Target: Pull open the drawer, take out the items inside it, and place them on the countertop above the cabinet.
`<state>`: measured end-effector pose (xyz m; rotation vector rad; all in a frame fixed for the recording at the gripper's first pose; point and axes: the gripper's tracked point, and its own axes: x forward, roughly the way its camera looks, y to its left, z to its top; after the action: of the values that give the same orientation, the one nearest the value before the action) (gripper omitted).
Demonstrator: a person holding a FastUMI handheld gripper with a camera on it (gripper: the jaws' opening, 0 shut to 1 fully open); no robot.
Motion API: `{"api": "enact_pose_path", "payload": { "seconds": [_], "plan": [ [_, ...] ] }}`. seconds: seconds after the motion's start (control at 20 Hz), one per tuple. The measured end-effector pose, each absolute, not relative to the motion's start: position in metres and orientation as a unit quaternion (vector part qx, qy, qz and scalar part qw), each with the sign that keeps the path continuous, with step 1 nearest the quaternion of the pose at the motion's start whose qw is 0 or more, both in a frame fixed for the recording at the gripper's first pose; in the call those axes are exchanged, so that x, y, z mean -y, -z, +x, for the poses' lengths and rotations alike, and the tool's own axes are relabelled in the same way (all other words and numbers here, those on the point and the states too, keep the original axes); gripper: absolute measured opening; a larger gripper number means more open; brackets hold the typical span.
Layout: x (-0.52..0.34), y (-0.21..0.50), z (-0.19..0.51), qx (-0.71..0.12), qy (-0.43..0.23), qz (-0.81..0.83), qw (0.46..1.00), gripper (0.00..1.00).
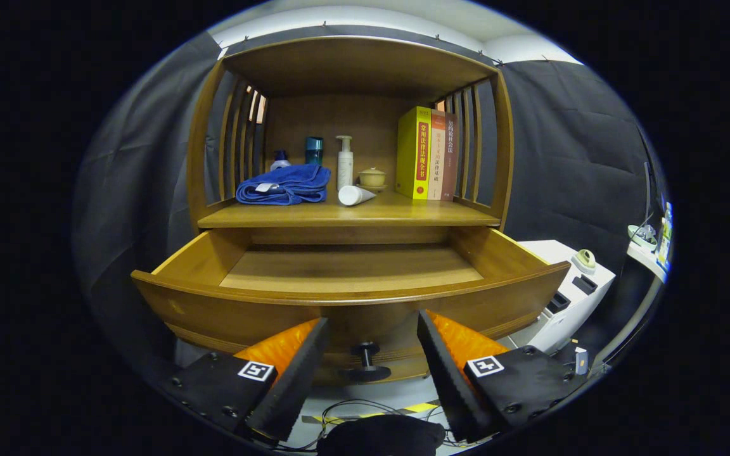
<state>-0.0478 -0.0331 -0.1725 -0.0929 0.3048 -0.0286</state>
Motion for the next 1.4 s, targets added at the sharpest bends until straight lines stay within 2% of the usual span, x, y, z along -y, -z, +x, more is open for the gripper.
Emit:
{"api": "enact_pose_path", "payload": {
  "seconds": [1.4],
  "plan": [
    [0.015,0.193,0.076,-0.159,0.025,-0.034,0.986,0.96]
  ]
}}
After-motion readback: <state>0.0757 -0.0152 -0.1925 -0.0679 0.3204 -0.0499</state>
